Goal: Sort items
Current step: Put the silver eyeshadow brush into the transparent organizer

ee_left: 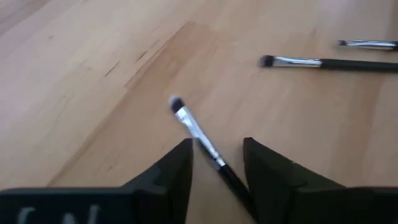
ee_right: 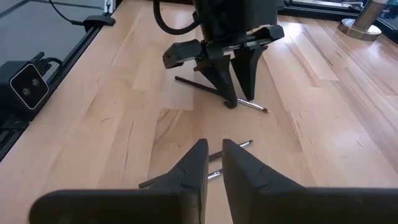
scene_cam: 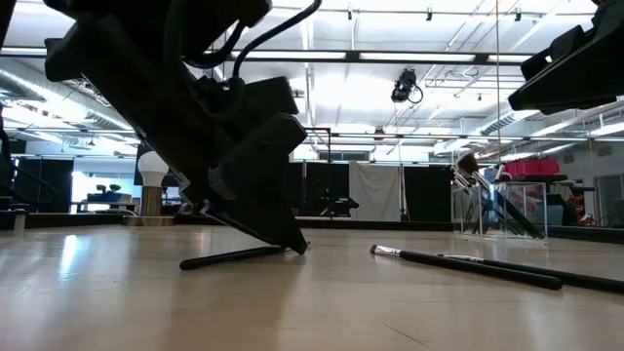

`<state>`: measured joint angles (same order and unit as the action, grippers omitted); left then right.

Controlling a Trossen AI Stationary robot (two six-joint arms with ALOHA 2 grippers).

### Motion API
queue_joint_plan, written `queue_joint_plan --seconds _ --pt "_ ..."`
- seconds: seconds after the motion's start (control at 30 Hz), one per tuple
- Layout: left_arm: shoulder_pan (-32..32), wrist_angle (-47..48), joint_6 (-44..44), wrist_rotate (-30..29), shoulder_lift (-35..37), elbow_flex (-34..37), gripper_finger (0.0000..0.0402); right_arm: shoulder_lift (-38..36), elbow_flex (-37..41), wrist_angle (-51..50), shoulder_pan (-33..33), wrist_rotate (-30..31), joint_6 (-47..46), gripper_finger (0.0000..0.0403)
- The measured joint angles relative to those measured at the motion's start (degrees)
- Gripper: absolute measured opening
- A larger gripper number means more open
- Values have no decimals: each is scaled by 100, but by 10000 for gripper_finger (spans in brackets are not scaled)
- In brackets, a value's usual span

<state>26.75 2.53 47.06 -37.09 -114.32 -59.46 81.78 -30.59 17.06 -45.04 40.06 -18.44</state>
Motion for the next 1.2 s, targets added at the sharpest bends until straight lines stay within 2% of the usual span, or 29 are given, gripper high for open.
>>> queue_joint_plan --seconds 0.1,0.2,0.3,0.53,0.77,0.9,1.07,1.2 --pt "77 147 122 -61 4 0 167 0 0 4 0 2 3 48" --pt "160 202 126 -108 -15 0 163 0 0 15 0 4 7 48" --pt "199 403 172 -109 -14 -11 130 0 0 26 0 4 9 48" --pt "189 827 191 -33 11 -26 16 0 0 43 0 6 22 48" --pt "193 705 134 -136 7 -15 11 0 0 41 0 5 48 48" --pt "125 138 -262 -119 20 2 9 0 0 43 0 6 48 48" --pt "-41 -1311 -1295 82 48 0 9 52 0 60 0 5 45 48" --pt "-173 -2533 -2211 281 50 0 9 297 -2 49 39 -4 -320 51"
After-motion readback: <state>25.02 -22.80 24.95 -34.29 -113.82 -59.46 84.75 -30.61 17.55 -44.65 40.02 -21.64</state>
